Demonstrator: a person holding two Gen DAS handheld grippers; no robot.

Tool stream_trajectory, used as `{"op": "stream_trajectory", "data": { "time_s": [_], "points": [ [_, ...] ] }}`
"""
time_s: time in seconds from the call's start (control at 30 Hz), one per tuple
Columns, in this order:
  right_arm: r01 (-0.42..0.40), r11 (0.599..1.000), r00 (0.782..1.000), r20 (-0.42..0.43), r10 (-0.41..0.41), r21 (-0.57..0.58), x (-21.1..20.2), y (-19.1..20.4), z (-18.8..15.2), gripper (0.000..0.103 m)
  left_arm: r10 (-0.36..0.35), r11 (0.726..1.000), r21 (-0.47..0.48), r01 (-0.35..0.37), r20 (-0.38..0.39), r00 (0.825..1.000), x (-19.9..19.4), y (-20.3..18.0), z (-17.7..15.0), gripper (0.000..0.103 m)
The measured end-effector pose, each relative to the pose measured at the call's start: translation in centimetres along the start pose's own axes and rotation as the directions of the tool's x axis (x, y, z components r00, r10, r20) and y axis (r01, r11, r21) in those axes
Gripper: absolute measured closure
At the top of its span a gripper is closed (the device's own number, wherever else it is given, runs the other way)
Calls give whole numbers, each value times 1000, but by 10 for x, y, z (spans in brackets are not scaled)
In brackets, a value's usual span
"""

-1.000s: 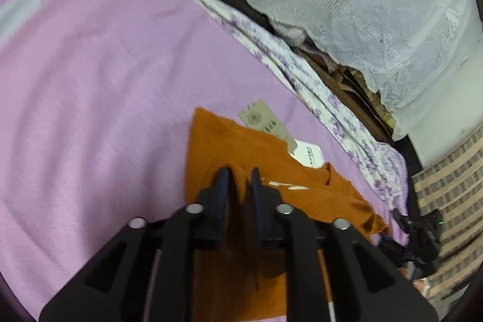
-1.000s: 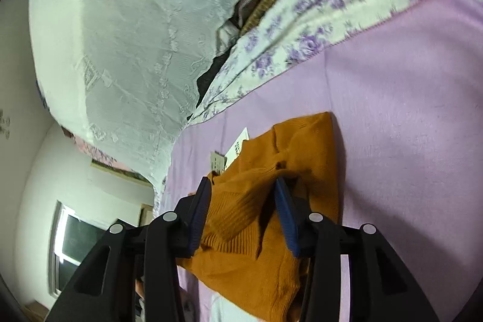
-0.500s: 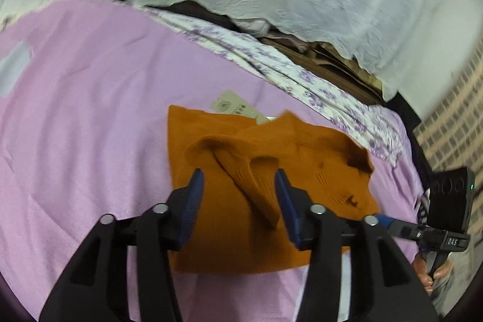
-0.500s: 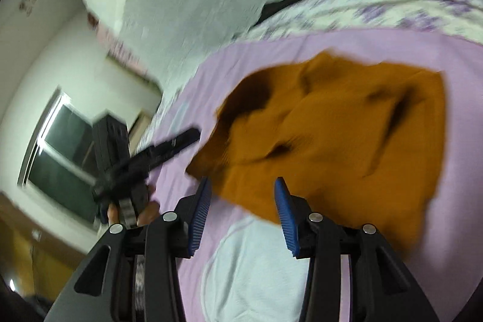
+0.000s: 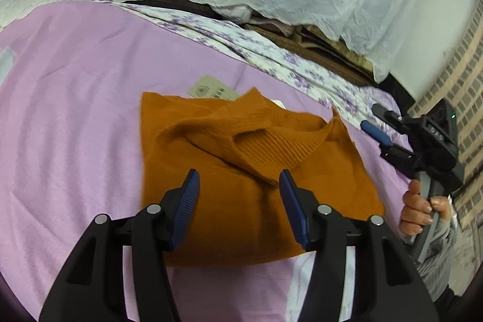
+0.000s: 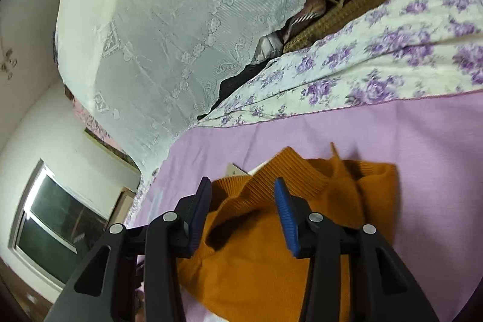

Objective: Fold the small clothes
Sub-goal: 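Open both grippers to lay the hem onto the cardigan body, then press and smooth the folded cardigan with both open grippers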

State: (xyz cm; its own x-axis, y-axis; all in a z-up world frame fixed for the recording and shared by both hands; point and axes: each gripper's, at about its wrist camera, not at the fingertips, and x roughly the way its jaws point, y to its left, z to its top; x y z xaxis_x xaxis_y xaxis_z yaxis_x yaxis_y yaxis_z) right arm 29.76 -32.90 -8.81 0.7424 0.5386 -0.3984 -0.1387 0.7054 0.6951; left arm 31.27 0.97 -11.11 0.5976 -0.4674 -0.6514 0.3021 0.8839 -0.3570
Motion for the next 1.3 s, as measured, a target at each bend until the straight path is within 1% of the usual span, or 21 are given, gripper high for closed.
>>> {"op": "stream_trajectory", "data": {
  "time_s": [0.1,0.17,0.23,0.3,0.37,0.4,0.43,0.5,0.53,0.6,0.63,0.77,0.83,0.9,0.97,1.0,1.03,1.1,1.17,1.23,1.3],
  "points": [
    [-10,1000,999,-34,10,10,0,-1,0,59,33,994,104,-30,-27,999,10,-22,-2,50],
    [-20,1000,996,-89,21,10,4,-1,-5,59,21,990,143,-14,-46,999,13,-30,-4,47],
    [-34,999,988,-149,35,8,10,1,-13,59,-29,987,157,41,-79,996,19,-35,-5,37],
    [-23,1000,986,-163,24,8,13,1,-16,54,-66,983,163,86,-121,990,33,-41,3,35],
    [-22,1000,987,-160,24,16,16,-1,-17,50,-51,984,165,73,-137,989,49,-44,16,35],
    [-18,1000,988,-151,21,22,15,-3,-17,50,-20,987,156,40,-122,992,56,-42,27,35],
    [-12,1000,991,-134,15,23,13,-4,-16,50,47,993,115,-38,-79,996,61,-33,44,35],
    [4,1000,996,-89,-2,22,7,-8,-11,50,169,985,-35,-170,-10,986,60,-8,69,35],
    [6,1000,997,-73,-4,27,3,-10,-9,50,205,964,-175,-201,4,979,56,15,80,35],
    [-8,999,998,-67,10,37,2,-12,-7,50,183,937,-305,-173,6,983,50,40,83,35],
    [-11,999,997,-73,14,34,3,-12,-7,50,171,931,-327,-161,3,985,47,47,79,35],
    [8,1000,996,-92,-9,-11,17,-4,-9,50,199,960,-200,-198,-16,980,44,28,57,34],
    [27,999,995,-93,-30,-33,22,-1,-9,52,203,969,-134,-206,-37,978,51,15,48,30],
    [87,995,992,-82,-91,-49,29,-7,-7,52,258,960,-102,-262,-48,965,60,11,44,26],
    [184,982,980,-73,-186,-31,35,-26,-5,54,282,949,-120,-291,-85,956,73,19,38,26],
    [213,977,973,-81,-215,-26,38,-35,-4,58,287,947,-126,-296,-86,954,72,26,33,26],
    [239,971,967,-83,-240,-21,42,-48,-4,71,296,946,-116,-302,-68,953,73,28,31,24],
    [238,971,968,-78,-237,12,41,-61,-2,82,340,937,-68,-341,-37,940,73,21,26,24],
    [225,974,972,-70,-223,31,37,-62,-1,82,380,924,-37,-380,-16,925,69,15,24,24],
    [246,969,969,-26,-246,-11,29,-51,-4,76,410,912,-38,-409,27,912,59,11,22,24],
    [255,965,967,9,-255,-58,22,-37,-9,70,383,923,-59,-380,50,922,47,12,20,23]
  ]
}}
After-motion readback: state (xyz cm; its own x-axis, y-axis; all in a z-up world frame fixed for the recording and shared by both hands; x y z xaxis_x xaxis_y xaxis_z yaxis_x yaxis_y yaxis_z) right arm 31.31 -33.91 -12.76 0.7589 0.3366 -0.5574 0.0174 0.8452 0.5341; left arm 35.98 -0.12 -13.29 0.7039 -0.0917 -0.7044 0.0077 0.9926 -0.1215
